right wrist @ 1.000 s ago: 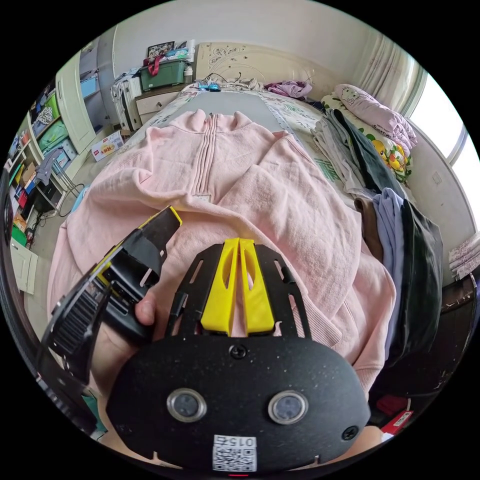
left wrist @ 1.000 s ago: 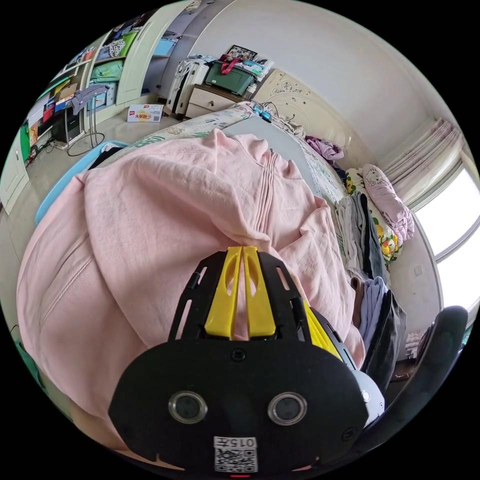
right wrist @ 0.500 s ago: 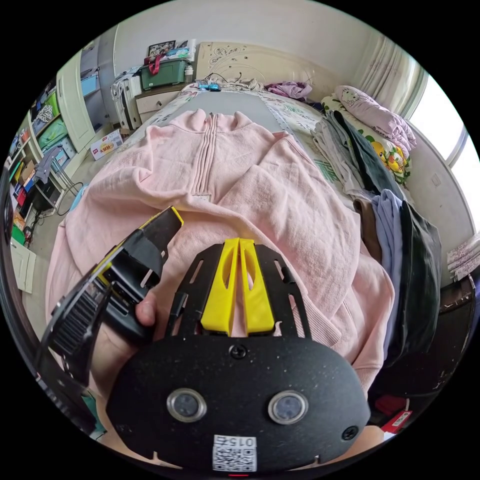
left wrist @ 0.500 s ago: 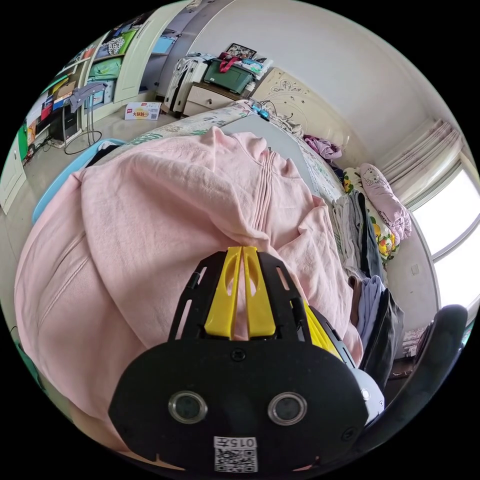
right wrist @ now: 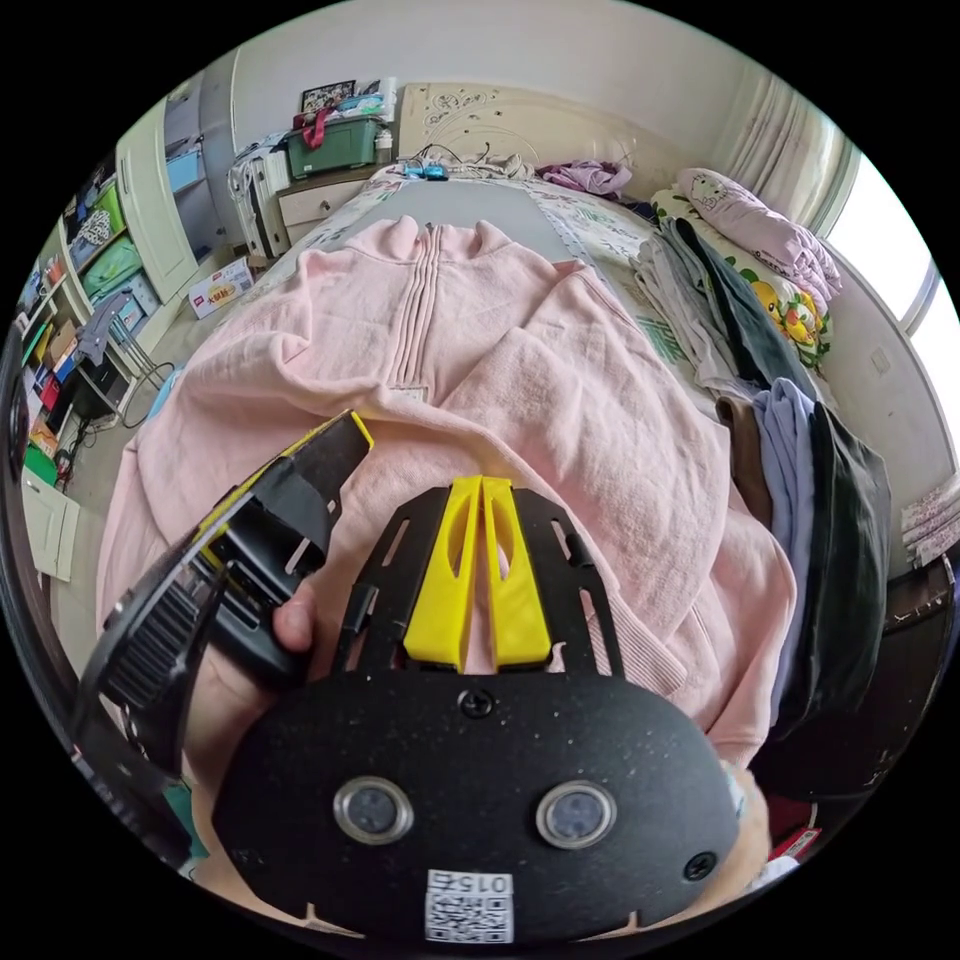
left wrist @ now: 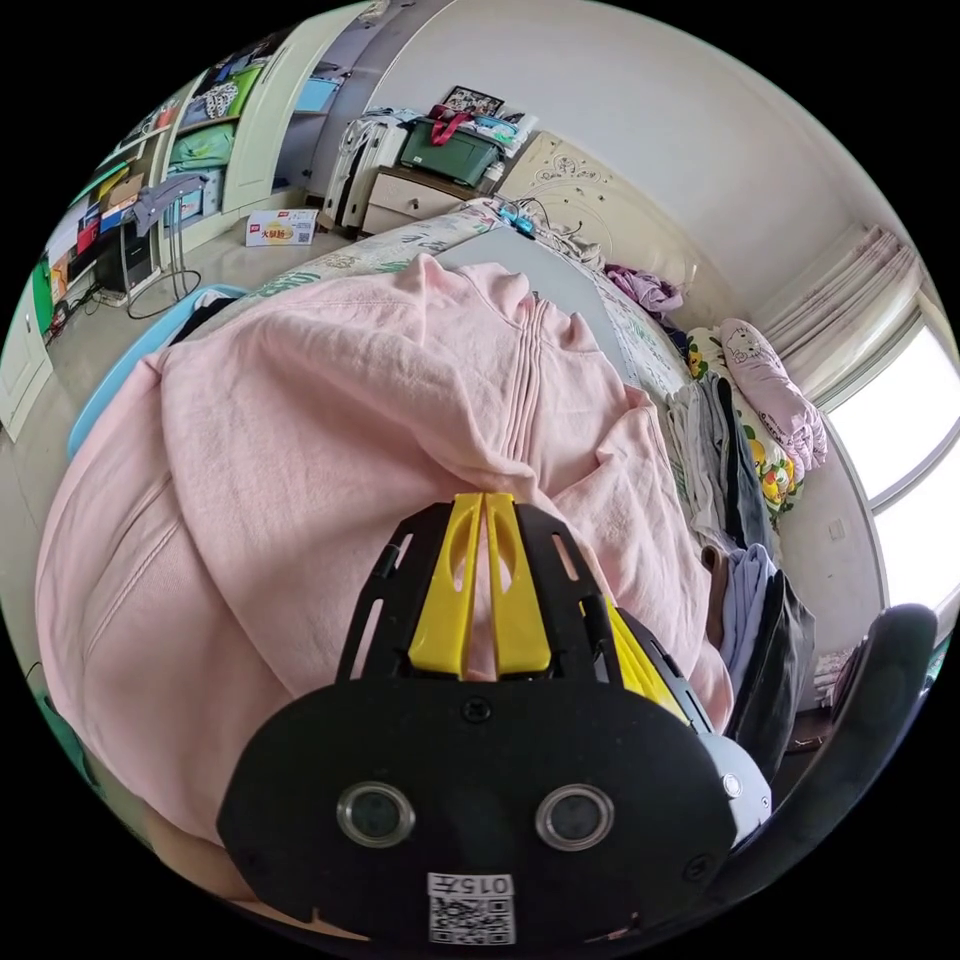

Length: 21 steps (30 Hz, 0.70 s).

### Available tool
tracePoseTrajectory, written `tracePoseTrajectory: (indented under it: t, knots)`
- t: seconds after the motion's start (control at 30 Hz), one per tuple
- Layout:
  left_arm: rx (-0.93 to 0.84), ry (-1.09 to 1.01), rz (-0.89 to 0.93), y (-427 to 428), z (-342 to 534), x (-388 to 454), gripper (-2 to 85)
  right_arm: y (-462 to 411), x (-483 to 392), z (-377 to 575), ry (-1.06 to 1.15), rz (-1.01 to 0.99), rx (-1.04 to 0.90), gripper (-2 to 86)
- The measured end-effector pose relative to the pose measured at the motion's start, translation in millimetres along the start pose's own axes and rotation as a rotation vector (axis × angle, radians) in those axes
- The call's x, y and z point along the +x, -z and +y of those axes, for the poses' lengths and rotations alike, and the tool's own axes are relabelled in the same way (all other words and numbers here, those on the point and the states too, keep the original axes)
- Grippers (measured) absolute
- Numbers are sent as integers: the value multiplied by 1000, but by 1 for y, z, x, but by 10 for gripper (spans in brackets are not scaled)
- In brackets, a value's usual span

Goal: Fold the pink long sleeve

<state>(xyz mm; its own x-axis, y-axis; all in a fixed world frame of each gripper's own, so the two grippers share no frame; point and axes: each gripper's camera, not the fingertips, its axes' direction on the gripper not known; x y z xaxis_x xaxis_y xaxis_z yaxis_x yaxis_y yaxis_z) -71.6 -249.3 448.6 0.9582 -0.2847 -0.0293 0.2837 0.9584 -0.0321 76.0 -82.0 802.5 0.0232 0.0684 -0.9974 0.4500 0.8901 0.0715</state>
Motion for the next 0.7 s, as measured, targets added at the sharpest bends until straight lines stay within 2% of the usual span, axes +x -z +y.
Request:
tracePoseTrajectory:
  t: [0.2, 0.4, 0.5, 0.6, 0.67, 0.7]
  knots:
    - [6, -8, 0, -2, 0, 7, -7, 0, 23, 5, -11, -23, 8, -6]
    - [32, -110, -66, -2, 4, 35, -5, -4, 59, 9, -41, -111, 3, -8]
    - [40, -129, -54, 6, 4, 34, -5, -5, 94, 15, -101, -246, -4, -9]
    - [94, -229, 90, 23, 4, 26, -6, -8, 134, 19, -121, -437, -7, -9]
    - [140, -440, 265, 39, 7, 28, -7, 13, 165, 27, -126, -598, 132, -9]
    - [152, -472, 301, 42, 7, 29, -7, 22, 172, 30, -128, -617, 186, -9]
